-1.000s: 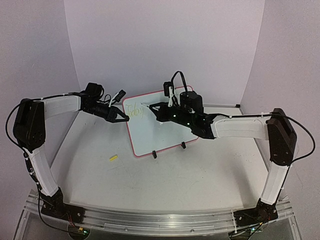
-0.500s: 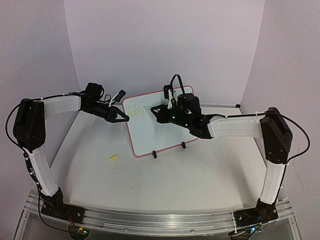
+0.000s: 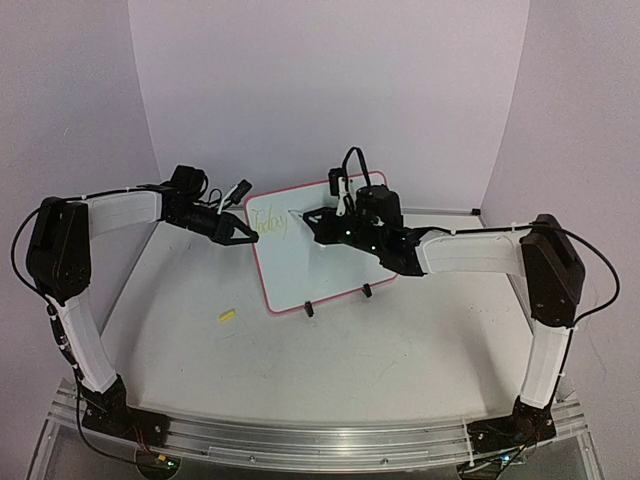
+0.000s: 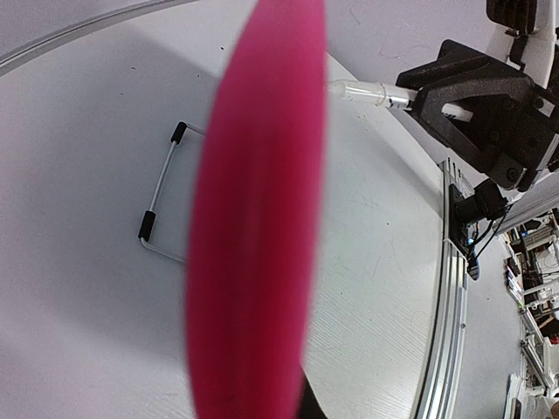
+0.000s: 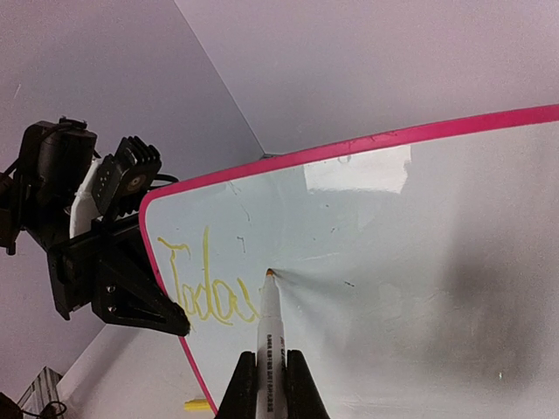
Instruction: Write a sentence on the whiteboard
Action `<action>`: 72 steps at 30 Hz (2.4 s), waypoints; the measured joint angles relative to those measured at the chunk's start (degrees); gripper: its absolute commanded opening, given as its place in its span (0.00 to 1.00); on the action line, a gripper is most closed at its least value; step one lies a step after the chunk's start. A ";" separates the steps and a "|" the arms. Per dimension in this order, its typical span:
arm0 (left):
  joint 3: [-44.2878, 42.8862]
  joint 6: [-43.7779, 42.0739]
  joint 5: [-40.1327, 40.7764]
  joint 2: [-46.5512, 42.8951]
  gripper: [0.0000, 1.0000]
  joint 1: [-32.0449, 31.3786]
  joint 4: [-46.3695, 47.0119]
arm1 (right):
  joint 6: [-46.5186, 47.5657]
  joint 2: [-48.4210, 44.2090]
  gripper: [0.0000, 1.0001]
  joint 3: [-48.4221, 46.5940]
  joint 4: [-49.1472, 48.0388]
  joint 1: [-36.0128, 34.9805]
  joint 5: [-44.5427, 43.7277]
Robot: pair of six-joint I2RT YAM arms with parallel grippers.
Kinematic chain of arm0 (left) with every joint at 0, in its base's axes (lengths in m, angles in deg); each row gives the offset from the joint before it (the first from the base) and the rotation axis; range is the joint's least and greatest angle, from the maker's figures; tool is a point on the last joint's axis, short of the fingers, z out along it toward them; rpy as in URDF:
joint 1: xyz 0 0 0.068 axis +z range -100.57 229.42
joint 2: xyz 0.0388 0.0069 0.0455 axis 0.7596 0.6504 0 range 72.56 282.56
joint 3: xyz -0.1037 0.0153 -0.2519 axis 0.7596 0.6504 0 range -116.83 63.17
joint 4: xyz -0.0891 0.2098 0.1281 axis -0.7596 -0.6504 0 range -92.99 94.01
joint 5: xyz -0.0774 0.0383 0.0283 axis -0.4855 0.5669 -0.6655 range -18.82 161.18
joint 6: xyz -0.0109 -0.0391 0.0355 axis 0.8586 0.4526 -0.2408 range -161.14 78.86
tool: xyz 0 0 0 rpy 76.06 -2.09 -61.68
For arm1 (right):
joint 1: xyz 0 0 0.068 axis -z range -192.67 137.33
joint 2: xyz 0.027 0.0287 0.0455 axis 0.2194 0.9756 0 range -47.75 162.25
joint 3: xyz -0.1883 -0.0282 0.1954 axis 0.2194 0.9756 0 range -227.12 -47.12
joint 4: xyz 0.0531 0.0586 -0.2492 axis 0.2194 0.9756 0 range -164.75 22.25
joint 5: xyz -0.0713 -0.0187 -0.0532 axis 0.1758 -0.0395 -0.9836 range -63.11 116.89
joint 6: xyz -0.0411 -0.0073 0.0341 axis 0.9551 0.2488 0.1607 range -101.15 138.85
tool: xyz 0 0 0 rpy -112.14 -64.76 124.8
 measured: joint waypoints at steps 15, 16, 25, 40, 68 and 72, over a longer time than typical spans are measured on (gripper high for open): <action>-0.02 0.00 0.02 0.00 0.00 0.00 0.01 | -0.28 0.02 0.00 -0.07 -0.04 0.20 -0.16; -0.02 0.01 0.02 0.00 0.00 0.00 0.01 | -0.29 0.02 0.00 -0.05 -0.05 0.20 -0.21; -0.08 0.08 0.12 0.00 0.00 0.00 -0.06 | -0.81 0.00 0.00 1.18 -1.26 0.20 -0.41; -0.44 -0.29 0.18 0.00 0.00 -0.15 -0.88 | -1.56 -0.11 0.00 2.57 -2.57 0.36 2.43; -0.44 -0.98 0.17 0.00 0.00 -0.26 -0.97 | -3.06 -3.18 0.00 6.93 -5.74 1.47 1.49; -0.44 -0.98 0.17 0.00 0.00 -0.26 -0.97 | -3.06 -2.80 0.00 6.67 -5.52 1.49 1.50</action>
